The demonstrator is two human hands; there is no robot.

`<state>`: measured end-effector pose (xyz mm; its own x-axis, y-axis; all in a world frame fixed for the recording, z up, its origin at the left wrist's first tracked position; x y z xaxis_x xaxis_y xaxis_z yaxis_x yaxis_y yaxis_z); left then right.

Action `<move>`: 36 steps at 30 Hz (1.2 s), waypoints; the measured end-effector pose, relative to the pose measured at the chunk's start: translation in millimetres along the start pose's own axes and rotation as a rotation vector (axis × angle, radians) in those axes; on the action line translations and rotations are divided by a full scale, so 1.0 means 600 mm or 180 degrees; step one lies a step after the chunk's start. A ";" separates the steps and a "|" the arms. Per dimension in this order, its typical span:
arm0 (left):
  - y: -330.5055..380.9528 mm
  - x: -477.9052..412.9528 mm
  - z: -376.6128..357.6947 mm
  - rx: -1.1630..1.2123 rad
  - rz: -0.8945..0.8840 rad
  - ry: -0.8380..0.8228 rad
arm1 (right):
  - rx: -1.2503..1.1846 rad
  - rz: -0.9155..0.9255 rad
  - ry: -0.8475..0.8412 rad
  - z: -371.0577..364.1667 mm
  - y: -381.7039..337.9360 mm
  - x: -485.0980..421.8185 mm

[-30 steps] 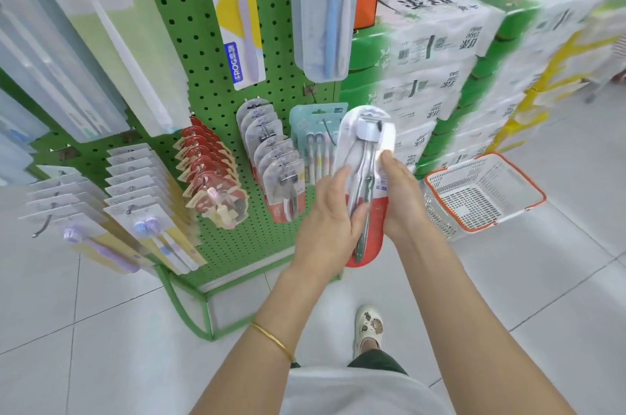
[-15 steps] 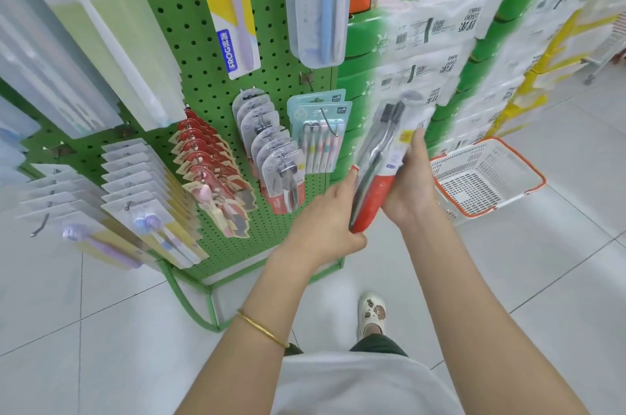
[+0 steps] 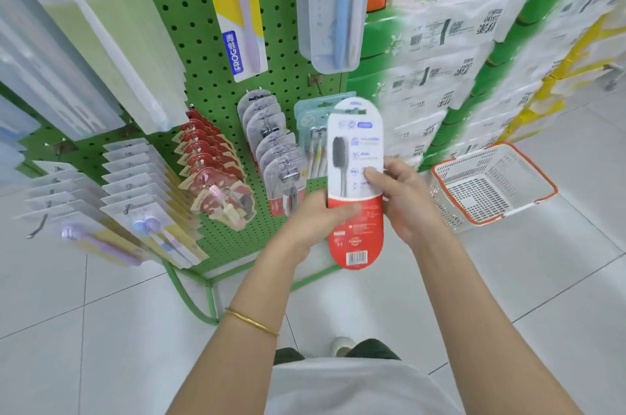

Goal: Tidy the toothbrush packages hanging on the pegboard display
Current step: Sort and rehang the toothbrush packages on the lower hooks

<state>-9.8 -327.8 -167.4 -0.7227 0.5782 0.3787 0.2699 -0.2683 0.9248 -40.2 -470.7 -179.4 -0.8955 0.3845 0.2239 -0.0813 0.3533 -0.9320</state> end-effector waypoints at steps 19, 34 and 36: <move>0.062 -0.015 0.040 0.1303 -0.0529 0.1395 | -0.0762 -0.1604 -0.2003 -0.034 0.051 -0.009; 0.045 -0.006 0.169 0.0034 -0.0882 0.2487 | 0.0622 -0.0793 -0.1217 -0.075 0.067 -0.063; 0.033 -0.010 0.172 0.0036 -0.0820 0.2376 | 0.1124 -0.0593 -0.0873 -0.082 0.082 -0.057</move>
<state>65.6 -257.1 -147.5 -0.9983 -0.0501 0.0306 0.0394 -0.1861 0.9817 8.1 -424.4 -218.7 -0.9301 0.0864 0.3571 -0.3523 0.0655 -0.9336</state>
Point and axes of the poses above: each hand's wrist, its own x-axis away from the middle knuckle, its own z-axis out of the back of the hand, y = z × x, the point moved 3 cm from there along -x, towards the middle knuckle, and after that the axes turned 1 degree about x, right-handed, at the moved point
